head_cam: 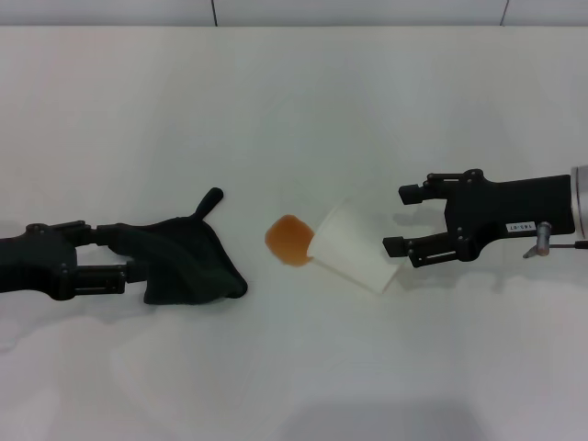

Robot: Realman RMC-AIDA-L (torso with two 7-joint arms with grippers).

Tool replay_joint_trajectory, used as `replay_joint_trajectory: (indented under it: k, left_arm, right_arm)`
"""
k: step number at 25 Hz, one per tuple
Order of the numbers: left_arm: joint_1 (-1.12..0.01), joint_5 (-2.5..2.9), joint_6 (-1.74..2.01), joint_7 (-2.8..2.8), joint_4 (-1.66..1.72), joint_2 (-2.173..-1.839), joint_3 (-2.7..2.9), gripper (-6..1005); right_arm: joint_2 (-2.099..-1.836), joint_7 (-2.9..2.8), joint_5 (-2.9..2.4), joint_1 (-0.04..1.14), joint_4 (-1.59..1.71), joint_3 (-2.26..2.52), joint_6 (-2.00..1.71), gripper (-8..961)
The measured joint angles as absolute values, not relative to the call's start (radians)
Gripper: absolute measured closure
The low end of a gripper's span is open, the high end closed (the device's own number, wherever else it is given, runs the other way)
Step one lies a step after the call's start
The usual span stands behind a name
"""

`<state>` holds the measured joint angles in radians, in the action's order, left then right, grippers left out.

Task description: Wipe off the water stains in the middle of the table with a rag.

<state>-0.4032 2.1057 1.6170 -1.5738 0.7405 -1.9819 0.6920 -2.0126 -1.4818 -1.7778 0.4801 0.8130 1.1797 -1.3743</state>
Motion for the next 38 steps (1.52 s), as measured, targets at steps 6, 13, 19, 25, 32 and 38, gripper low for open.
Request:
replay_joint_trajectory:
  k: [6,13,19,25,32,38]
  left_arm:
    - [-0.403,2.106,1.617,-1.572,0.74,-1.982,0.692,112]
    - [-0.403,2.106,1.617,-1.572,0.739,-1.982,0.691,113]
    - [-0.403,2.106,1.617,-1.572,0.739,-1.982,0.691,113]
    - [-0.397,2.106,1.617,-1.572,0.741,-1.982,0.687,114]
    - [-0.397,2.103,1.616,-1.565,0.741,-1.978,0.687,115]
    - [-0.403,2.102,1.615,-1.565,0.741,-1.976,0.687,115]
  right_arm:
    - [-2.013,-1.482,-1.778,0.48,0.813,1.18,-1.374,112]
    - [-2.013,-1.482,-1.778,0.48,0.813,1.18,-1.373,112]
    - [-2.013,-1.483,-1.778,0.48,0.814,1.179,-1.373,111]
    - [-2.004,-1.701,-1.844,0.48,0.962,1.175,-1.41,111]
    - [-1.973,-2.079,-1.984,0.514,1.192,1.169,-1.544,112]
    - [-1.968,-2.205,-2.071,0.599,1.188,1.169,-1.626,111]
